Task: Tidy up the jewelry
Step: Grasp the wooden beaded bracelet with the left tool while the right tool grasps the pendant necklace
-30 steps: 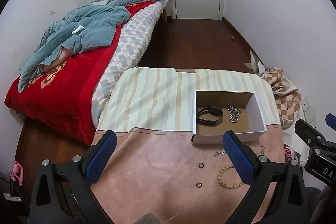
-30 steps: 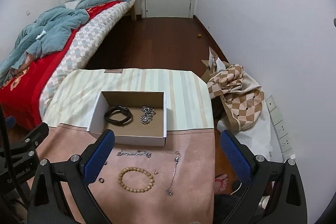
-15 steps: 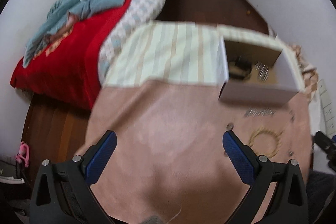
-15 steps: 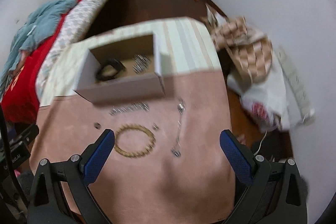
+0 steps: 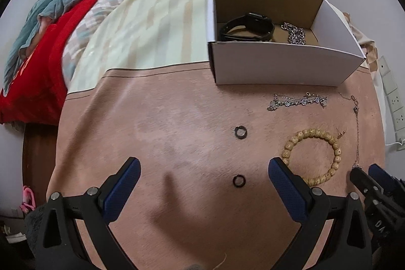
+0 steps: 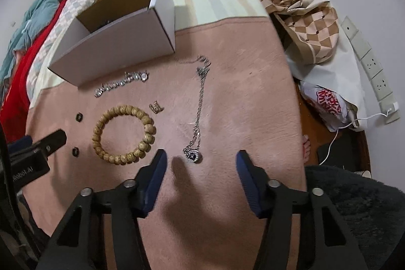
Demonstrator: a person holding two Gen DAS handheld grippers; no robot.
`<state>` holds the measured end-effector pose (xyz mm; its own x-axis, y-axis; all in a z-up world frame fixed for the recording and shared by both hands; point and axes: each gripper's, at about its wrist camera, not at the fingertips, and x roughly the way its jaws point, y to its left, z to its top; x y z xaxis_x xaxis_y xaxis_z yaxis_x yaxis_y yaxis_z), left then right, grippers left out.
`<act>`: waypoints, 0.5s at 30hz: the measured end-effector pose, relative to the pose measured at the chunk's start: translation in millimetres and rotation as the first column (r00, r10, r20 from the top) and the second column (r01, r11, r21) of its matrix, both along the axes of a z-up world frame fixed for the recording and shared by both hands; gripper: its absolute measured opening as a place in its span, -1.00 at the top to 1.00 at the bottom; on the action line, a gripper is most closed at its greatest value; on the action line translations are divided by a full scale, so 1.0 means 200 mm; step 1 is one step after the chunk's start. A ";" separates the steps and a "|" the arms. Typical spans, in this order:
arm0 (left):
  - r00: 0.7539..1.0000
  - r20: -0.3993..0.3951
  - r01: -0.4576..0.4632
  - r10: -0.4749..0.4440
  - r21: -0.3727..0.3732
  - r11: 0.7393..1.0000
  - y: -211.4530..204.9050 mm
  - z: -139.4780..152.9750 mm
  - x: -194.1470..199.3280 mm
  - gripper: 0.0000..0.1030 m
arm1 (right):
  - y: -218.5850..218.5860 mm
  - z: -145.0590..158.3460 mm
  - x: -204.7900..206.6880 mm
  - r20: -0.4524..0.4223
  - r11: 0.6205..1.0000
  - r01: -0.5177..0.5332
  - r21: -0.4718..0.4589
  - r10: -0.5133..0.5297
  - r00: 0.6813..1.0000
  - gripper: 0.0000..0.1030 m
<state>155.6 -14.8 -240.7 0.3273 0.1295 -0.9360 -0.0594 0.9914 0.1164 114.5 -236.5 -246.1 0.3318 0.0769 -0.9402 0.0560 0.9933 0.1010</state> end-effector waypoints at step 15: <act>0.987 -0.081 0.136 -0.141 -0.068 0.988 -0.19 -0.14 0.09 -0.95 | -0.07 0.03 -0.06 0.034 0.998 0.025 -0.065 -0.022 0.999 0.80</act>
